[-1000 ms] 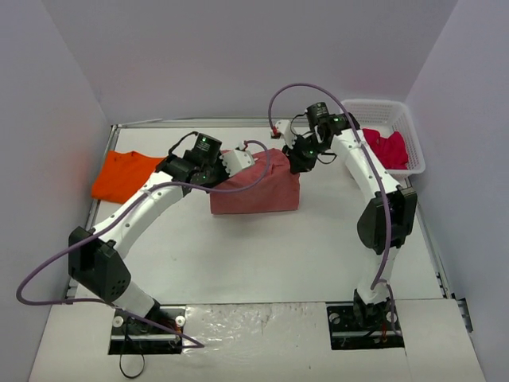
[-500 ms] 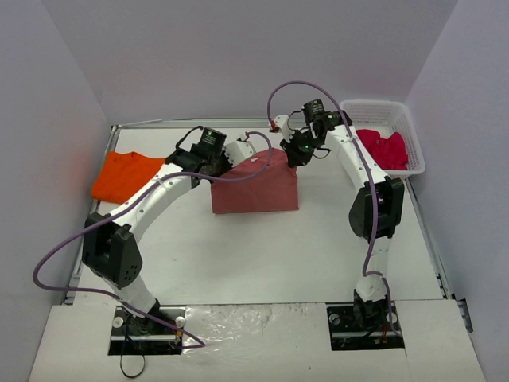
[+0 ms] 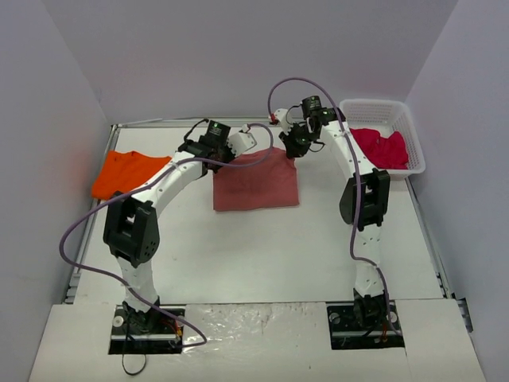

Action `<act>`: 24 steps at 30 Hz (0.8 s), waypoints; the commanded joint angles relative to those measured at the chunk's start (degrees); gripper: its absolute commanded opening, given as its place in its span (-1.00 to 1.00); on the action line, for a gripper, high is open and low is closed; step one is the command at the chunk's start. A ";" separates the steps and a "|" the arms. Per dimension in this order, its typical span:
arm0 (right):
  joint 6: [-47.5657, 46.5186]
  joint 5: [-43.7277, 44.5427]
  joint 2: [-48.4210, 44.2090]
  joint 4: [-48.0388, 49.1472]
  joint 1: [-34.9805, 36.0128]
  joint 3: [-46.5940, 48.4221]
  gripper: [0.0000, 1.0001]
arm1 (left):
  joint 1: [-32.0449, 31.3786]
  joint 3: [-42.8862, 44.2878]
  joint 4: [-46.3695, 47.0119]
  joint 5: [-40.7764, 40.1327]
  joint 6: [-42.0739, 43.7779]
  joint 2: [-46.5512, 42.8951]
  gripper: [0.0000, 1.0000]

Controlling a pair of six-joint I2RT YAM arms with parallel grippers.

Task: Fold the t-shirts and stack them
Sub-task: Fold the long partially folded tshirt into a neat square

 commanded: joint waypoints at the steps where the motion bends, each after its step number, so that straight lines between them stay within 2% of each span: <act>1: 1.23 0.20 1.95 0.35 -0.98 4.02 -1.00 | 0.88 4.63 2.04 -0.92 0.84 0.61 -0.95; 24: 5.36 0.11 13.03 9.05 -1.16 10.62 -1.00 | 2.99 10.43 4.14 -2.59 1.11 12.39 -0.95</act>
